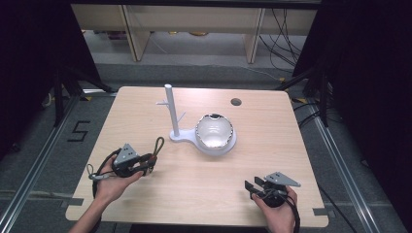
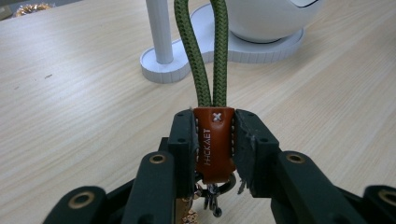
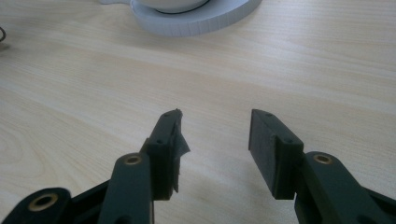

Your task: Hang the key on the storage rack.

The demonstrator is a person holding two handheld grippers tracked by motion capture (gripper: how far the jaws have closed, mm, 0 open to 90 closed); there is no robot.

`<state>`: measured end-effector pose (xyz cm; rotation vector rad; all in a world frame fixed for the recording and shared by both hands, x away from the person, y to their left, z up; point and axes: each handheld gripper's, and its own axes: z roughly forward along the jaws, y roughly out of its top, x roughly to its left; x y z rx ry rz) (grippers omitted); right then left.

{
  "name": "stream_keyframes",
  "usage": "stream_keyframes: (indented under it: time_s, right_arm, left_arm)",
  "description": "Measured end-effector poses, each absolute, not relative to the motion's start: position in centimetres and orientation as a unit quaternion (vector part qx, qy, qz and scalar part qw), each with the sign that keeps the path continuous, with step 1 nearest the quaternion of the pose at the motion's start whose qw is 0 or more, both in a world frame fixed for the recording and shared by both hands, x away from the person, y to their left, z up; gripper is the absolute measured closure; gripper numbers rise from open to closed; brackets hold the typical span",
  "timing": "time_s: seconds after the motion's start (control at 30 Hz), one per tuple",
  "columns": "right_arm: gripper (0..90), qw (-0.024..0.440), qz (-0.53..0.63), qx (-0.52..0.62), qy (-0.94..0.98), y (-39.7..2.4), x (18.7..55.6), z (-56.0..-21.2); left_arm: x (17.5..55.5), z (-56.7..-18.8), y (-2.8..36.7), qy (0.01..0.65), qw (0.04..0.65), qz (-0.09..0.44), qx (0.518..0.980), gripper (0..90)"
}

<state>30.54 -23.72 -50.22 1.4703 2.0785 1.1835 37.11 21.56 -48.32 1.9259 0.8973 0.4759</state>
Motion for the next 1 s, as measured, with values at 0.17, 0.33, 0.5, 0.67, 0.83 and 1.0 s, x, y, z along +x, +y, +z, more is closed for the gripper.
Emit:
stream_keyframes:
  time_s: [0.17,0.33,0.5,0.67,0.83,1.0]
  right_arm:
    - [54.5,0.167,0.412,0.525,0.726,-23.6,30.4,-50.2]
    - [54.1,0.164,0.414,0.532,0.720,-23.5,30.3,-50.2]
    - [53.7,0.166,0.414,0.530,0.721,-23.5,30.3,-50.2]
    - [53.7,0.166,0.414,0.530,0.721,-23.5,30.3,-50.2]
    - [53.6,0.168,0.423,0.527,0.718,-23.5,30.4,-50.3]
    - [53.6,0.173,0.425,0.520,0.721,-23.7,30.4,-50.3]
  left_arm:
    - [36.8,-47.9,21.7,0.374,0.480,0.210,0.765,68.7]
    - [36.6,-47.4,21.8,0.371,0.493,0.223,0.755,68.6]
    - [36.5,-46.7,21.8,0.368,0.508,0.233,0.743,68.7]
    - [36.5,-46.1,21.7,0.368,0.514,0.237,0.738,68.7]
    - [36.5,-45.7,21.7,0.367,0.518,0.241,0.734,68.7]
    - [36.5,-45.4,21.6,0.364,0.520,0.244,0.733,68.7]
